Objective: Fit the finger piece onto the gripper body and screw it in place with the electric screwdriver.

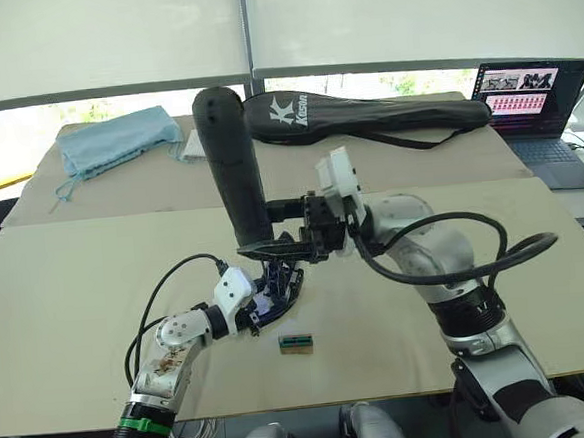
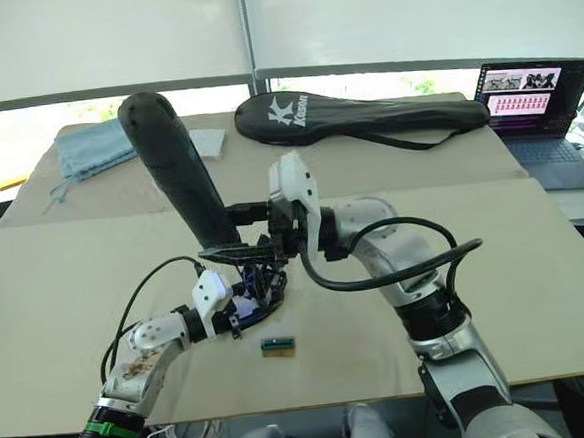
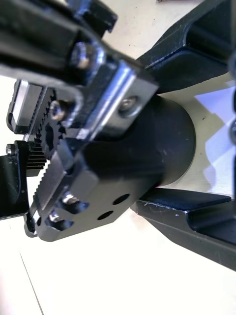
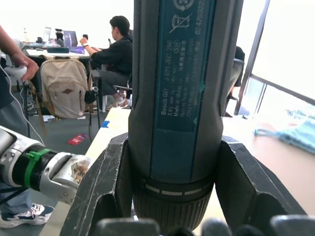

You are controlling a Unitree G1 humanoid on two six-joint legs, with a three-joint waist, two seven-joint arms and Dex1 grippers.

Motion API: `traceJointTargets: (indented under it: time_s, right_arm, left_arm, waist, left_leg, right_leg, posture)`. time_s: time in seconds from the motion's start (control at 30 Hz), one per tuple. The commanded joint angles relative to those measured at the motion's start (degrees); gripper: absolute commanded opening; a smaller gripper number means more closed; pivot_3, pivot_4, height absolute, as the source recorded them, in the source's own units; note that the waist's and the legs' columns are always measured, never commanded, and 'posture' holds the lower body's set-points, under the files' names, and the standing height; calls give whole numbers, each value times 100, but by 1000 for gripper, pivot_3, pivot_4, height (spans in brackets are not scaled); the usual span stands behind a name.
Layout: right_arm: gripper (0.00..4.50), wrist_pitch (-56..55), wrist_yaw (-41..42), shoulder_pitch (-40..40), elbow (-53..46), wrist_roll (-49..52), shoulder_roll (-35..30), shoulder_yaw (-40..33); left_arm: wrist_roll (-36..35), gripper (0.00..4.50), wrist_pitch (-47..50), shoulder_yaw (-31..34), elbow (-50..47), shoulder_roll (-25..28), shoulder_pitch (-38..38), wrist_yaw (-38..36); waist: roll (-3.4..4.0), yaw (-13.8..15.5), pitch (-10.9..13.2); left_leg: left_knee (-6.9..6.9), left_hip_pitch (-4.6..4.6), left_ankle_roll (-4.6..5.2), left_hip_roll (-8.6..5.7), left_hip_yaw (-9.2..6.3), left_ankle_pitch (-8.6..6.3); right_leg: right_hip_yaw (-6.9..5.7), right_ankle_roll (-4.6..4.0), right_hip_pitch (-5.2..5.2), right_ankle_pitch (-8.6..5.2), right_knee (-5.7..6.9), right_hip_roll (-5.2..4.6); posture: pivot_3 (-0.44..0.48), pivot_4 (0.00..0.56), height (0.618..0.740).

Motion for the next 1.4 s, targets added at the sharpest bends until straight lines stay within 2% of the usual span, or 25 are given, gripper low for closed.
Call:
traceJointTargets:
  time_s: [0.03,0.27,0.33,0.43,0.6,0.73,0.8,0.9,1.0,1.07,1.13,1.27,1.4]
  right_arm:
    - [1928,-166,43,-239,-389,286,2,-434]
    - [1928,-2,270,-201,-695,703,-75,-634]
    - [1928,105,323,-201,-857,906,-132,-708]
    - [1928,159,449,-243,-1129,1048,-283,-734]
    - [1928,646,345,-430,-1533,1623,-721,-1097]
    - [1928,1430,295,-480,-1404,2197,-1618,-1665]
    - [1928,1883,420,-449,-1177,2191,-2290,-1803]
    - [1928,2766,401,-346,-674,1500,-3674,-1497]
    - [1928,3060,380,-341,-106,764,-4448,-1043]
    - [1928,3252,529,-272,428,-35,-5075,-358]
    - [1928,2952,838,-87,940,-849,-5508,311]
    - [1928,2650,1108,-300,1847,-1935,-5332,1189]
    - [1928,2433,1125,-668,2853,-2581,-4775,1487]
  left_arm:
    - [191,2273,7,-133,348,-29,105,83]
    - [145,2273,-130,-108,525,-111,70,139]
    - [119,3316,-146,-64,560,-158,75,175]
    - [107,4457,-206,-34,573,-161,125,176]
    - [5,4457,-306,142,397,44,385,64]
    - [-320,4457,-493,564,134,458,783,-243]
    - [-622,4457,-652,861,12,699,1032,-518]
    - [-1268,4457,-899,1493,-185,1042,1324,-1029]
    - [-1813,4457,-703,1826,-490,1463,1573,-1646]
    - [-2154,4457,-447,2105,-743,1801,1743,-1942]
    - [-2420,4457,-272,2308,-1000,1963,1822,-2054]
    - [-2517,4457,-348,2472,-1222,1978,1626,-2090]
    - [-2391,4457,-292,2362,-1210,2087,1509,-2227]
  waist:
    - [0,17,0]
    - [0,77,0]
    - [0,92,0]
    - [0,93,0]
    - [0,82,0]
    - [-2,20,1]
    - [-1,-11,2]
    - [0,-5,15]
    - [-2,28,25]
    - [-1,55,33]
    - [-1,121,33]
    - [19,105,44]
    - [38,-29,61]
  left_leg:
    - [0,-1,0,0,0,0]
    - [2,-2,1,0,0,0]
    - [3,-4,1,0,0,0]
    - [4,-4,2,0,0,0]
    - [3,-4,1,2,0,0]
    - [1,-7,6,6,0,-4]
    - [0,-13,7,9,1,-4]
    - [-3,-20,8,13,1,-6]
    - [0,-31,8,19,3,-11]
    - [0,-36,6,19,4,-15]
    - [0,-54,11,19,4,-14]
    - [33,-123,19,11,6,-10]
    - [50,-130,9,10,12,-2]
  right_leg:
    - [0,0,0,0,0,0]
    - [0,0,1,0,-1,-1]
    - [0,0,1,0,-1,-2]
    - [0,1,1,0,-1,-3]
    - [2,0,-2,0,0,-2]
    - [3,-1,-5,0,-4,-1]
    - [4,-2,-11,0,-6,-1]
    - [3,-10,-18,-5,-7,-2]
    - [2,-15,-26,-9,-9,-4]
    - [2,-15,-28,-9,-11,-7]
    - [-3,-15,-44,-10,-14,-7]
    - [-5,-3,-95,-4,-13,-9]
    - [-13,-3,-98,-3,-6,-2]
  posture:
    - [0,150,740]
    - [0,150,740]
    - [0,150,740]
    - [0,150,740]
    - [0,150,740]
    - [0,150,740]
    - [0,150,740]
    - [0,150,740]
    - [0,150,740]
    - [0,150,740]
    - [0,150,740]
    - [0,150,740]
    - [0,150,740]
